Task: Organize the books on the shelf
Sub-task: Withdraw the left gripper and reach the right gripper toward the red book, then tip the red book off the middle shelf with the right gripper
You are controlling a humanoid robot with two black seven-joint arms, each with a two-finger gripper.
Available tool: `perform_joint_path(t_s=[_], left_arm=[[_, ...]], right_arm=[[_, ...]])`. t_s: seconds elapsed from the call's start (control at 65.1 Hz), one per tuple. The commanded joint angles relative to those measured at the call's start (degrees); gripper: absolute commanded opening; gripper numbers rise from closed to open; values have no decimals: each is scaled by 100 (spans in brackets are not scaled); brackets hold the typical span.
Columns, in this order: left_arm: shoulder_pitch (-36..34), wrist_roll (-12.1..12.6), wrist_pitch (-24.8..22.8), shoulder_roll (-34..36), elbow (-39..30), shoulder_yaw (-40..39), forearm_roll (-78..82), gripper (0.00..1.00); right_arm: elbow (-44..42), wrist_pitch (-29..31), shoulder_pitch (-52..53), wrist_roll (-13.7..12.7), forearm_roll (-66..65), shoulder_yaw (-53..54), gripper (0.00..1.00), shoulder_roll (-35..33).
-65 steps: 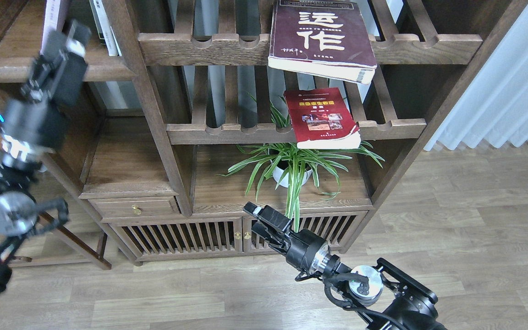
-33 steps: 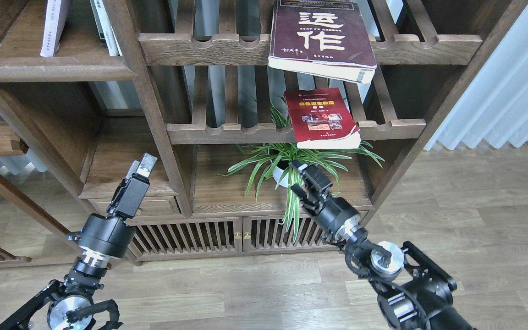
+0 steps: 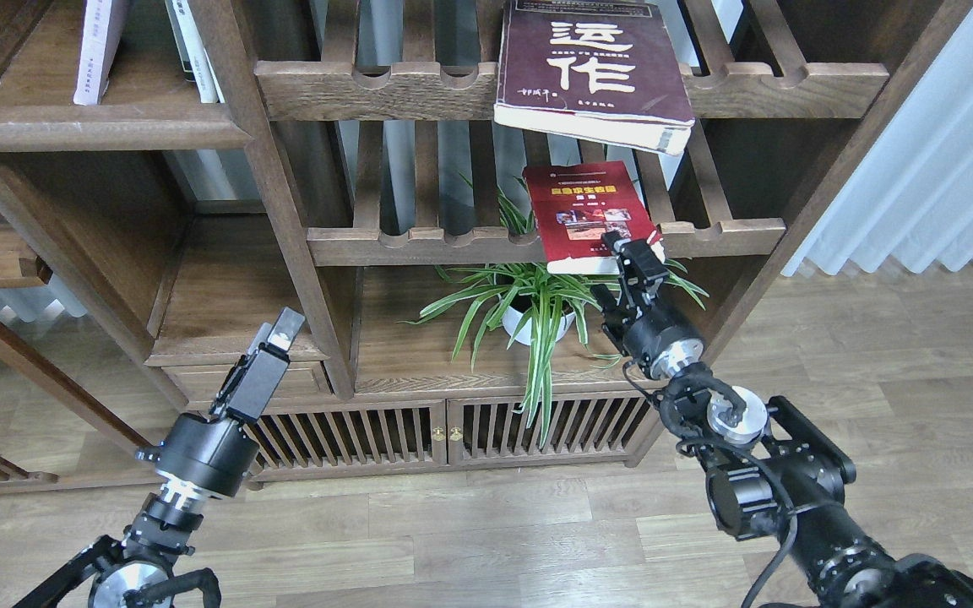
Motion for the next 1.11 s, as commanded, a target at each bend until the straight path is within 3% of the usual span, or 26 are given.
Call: perform_joint_path(t_s=[0.0,0.292,0.615,0.707,0.722,0.753,0.953,1.091], left_arm=[[24,17,0,-6,3,2,-7,100],[15,26,0,-50,3,2,-7,100],[-20,26,0,-50,12,-6,-7,100],[-11,26,0,-50,21,-6,-7,100],[-11,26,0,-50,38,-6,-7,100],[-11,26,0,-50,47,-6,-7,100],[-11,26,0,-50,56,-6,-7,100],[-11,26,0,-50,56,-6,-7,100]], right_arm=[[-34,-199,90,9,12,14,98,0],[-51,-700,309,9,144,119,96,0],[-403,-718,547,0,276,146,89,0],[-420,-718,547,0,329,155,80,0],[-420,-718,547,0,425,155,72,0],[-420,-718,547,0,495,146,69,0],[-420,-709,600,-8,610,137,61,0],[-420,-683,600,0,636,146,40,0]])
